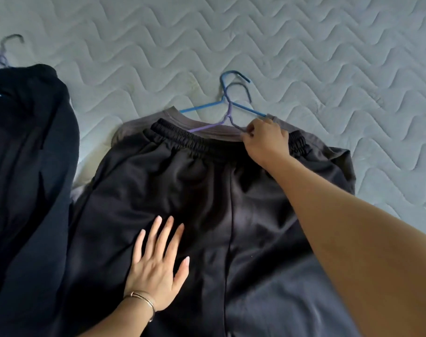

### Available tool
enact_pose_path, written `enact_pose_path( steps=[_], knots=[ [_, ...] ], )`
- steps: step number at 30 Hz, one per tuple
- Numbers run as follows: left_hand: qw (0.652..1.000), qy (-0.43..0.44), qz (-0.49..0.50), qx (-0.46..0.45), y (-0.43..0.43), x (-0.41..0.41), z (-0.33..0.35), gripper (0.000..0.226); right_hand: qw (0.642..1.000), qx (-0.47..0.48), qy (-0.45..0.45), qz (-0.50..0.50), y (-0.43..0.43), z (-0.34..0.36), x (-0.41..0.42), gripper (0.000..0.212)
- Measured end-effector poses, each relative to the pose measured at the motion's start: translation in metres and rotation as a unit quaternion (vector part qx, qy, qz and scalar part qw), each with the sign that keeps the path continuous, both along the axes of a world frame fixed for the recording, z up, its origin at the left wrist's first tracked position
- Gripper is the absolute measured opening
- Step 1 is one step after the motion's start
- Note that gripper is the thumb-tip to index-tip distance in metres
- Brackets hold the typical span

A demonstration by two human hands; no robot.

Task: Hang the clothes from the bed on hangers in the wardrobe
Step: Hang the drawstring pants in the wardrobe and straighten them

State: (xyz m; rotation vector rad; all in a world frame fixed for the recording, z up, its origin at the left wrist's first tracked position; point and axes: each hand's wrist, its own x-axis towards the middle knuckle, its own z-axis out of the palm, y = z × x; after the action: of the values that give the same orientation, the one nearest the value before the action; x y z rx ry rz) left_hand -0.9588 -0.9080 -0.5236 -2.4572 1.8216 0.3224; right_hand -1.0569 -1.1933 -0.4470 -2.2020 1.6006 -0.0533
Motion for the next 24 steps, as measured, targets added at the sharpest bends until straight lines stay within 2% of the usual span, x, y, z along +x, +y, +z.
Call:
enact_pose_path(
  steps=[7, 12, 14, 16, 18, 19, 20, 22, 24],
  knots=[
    [1.000, 0.014, 0.008, -0.016, -0.002, -0.001, 0.004, 0.063, 0.992, -0.034, -0.119, 0.022, 0.042, 0.072, -0.040, 0.019],
    [0.999, 0.032, 0.021, 0.034, -0.001, -0.008, 0.032, 0.063, 0.987, 0.028, -0.159, 0.000, 0.128, 0.123, -0.070, 0.018],
    [0.994, 0.107, -0.004, 0.004, 0.008, -0.018, 0.065, 0.056, 0.981, 0.071, -0.177, -0.042, 0.162, 0.144, -0.079, 0.024],
    [0.965, 0.227, 0.003, -0.129, 0.033, -0.035, 0.116, 0.042, 0.959, 0.150, -0.221, -0.092, 0.197, 0.174, -0.087, 0.025],
    [0.894, 0.349, 0.056, -0.277, 0.058, -0.054, 0.182, 0.026, 0.935, 0.218, -0.259, -0.106, 0.229, 0.208, -0.092, 0.025],
    [0.855, 0.407, 0.081, -0.312, 0.067, -0.062, 0.215, 0.022, 0.927, 0.237, -0.274, -0.102, 0.246, 0.226, -0.093, 0.023],
    [0.825, 0.454, 0.098, -0.322, 0.073, -0.068, 0.249, 0.020, 0.922, 0.245, -0.284, -0.099, 0.264, 0.244, -0.094, 0.022],
    [0.791, 0.511, 0.123, -0.313, 0.083, -0.075, 0.317, 0.021, 0.914, 0.237, -0.311, -0.110, 0.297, 0.288, -0.095, 0.026],
    [0.788, 0.524, 0.132, -0.294, 0.092, -0.077, 0.384, 0.033, 0.904, 0.225, -0.339, -0.130, 0.329, 0.342, -0.095, 0.027]
  ],
)
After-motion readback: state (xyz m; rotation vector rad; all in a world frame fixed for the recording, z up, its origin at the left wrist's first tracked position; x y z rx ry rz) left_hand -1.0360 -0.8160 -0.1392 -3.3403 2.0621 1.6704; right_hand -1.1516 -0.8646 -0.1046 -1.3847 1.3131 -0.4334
